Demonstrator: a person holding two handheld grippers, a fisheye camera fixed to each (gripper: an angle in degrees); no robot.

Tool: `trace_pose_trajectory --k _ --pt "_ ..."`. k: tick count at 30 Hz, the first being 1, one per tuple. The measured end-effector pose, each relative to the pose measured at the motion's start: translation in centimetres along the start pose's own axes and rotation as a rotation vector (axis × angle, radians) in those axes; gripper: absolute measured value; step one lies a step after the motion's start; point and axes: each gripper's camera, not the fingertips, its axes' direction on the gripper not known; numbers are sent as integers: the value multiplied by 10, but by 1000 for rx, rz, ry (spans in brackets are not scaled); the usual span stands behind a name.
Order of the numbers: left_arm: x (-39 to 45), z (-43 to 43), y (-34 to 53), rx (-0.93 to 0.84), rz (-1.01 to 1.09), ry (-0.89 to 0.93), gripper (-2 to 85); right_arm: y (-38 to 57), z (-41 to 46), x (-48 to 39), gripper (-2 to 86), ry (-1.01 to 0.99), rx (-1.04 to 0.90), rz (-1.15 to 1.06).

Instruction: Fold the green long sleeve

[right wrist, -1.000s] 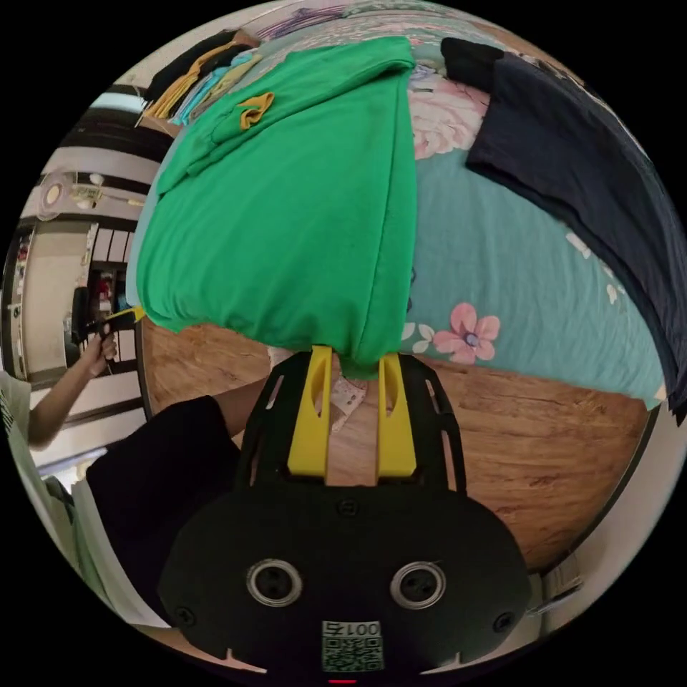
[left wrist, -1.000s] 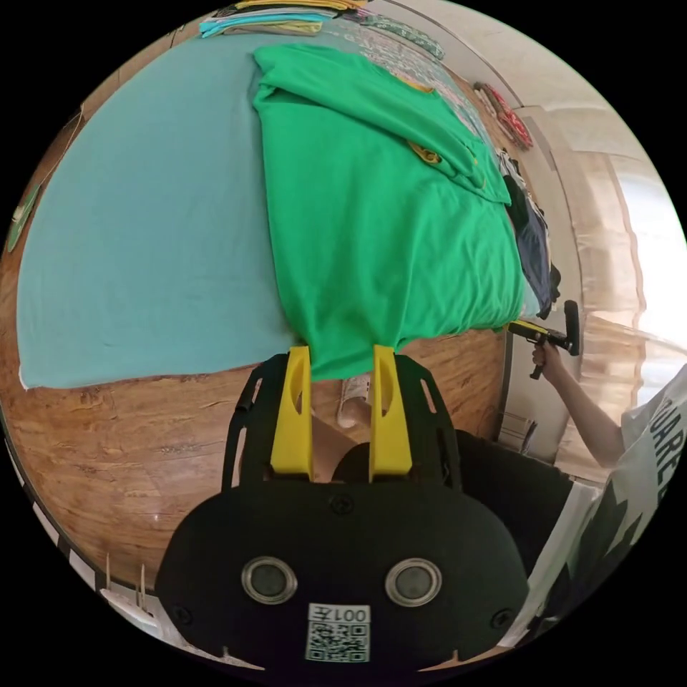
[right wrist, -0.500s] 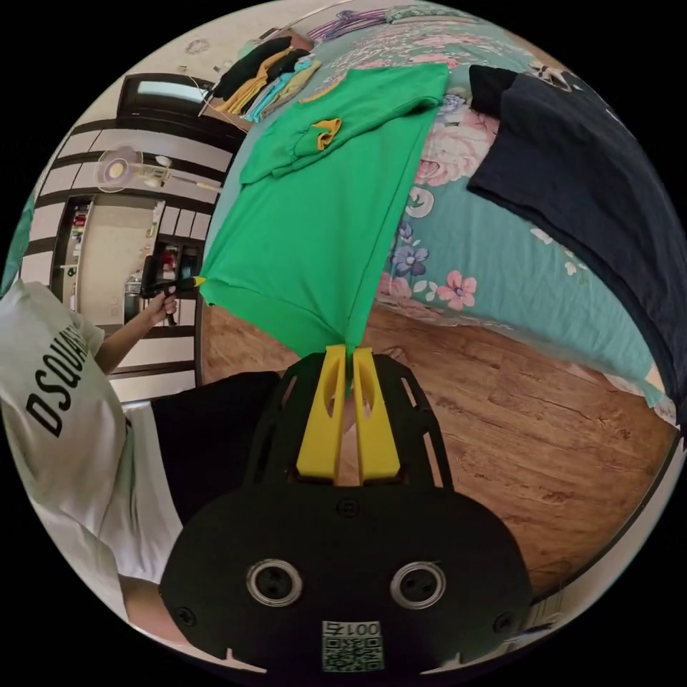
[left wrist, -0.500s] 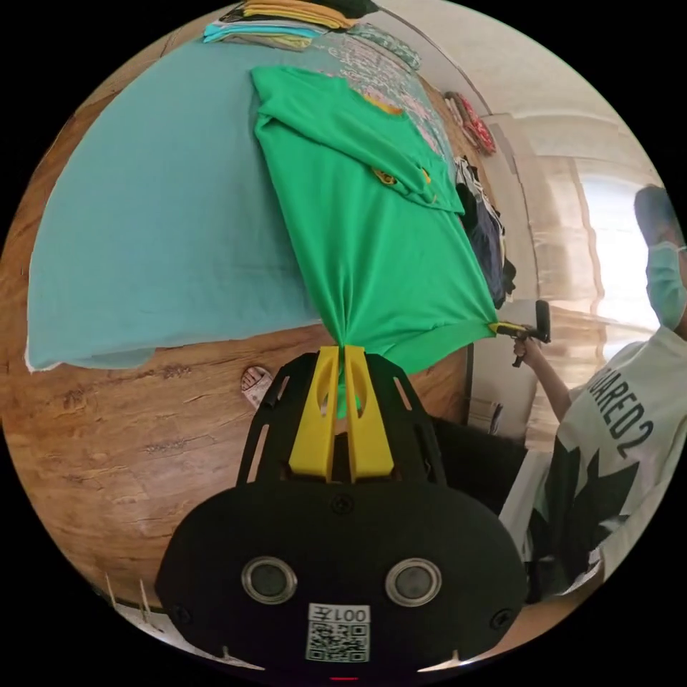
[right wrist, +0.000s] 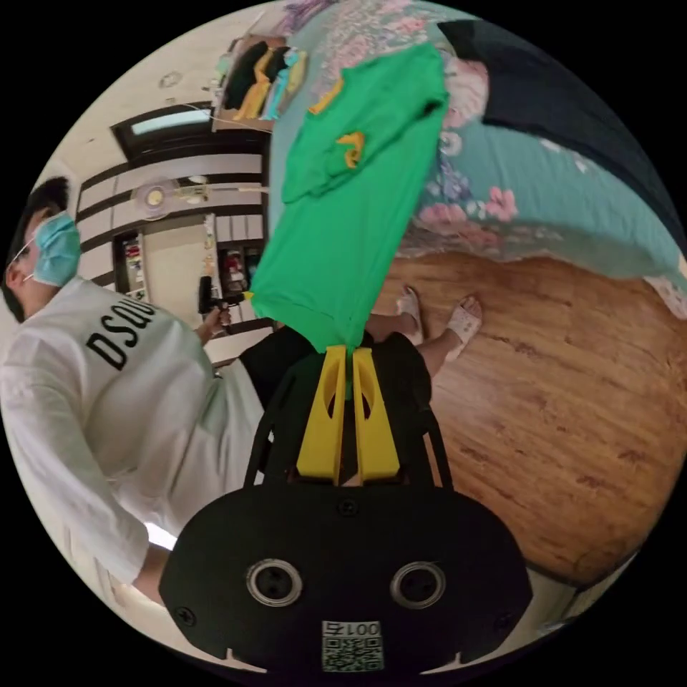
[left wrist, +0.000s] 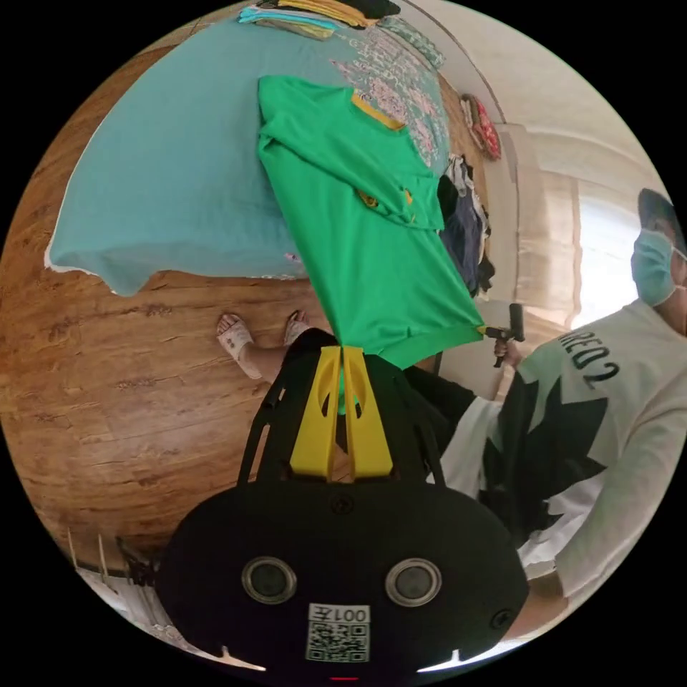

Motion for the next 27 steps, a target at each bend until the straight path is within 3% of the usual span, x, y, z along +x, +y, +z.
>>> trace_pose_trajectory --k 6,10,14,19,23,27 --pt "-22 -70 -104 235 -6 235 -9 -108 -87 -37 75 -140 285 -245" --pt "-65 -92 -259 305 -3 368 -5 -258 -118 -27 51 -81 436 -265" --pt "-91 -68 -362 231 -54 248 13 -373 -92 8 30 148 380 -124" --pt "-102 -63 -321 312 -61 135 41 -354 -60 -2 74 357 339 -53" --pt "-90 -36 -249 186 -65 19 66 -301 -15 4 123 583 173 77" --pt "-76 -3 -223 103 -47 -42 79 -282 13 17 134 453 168 128"
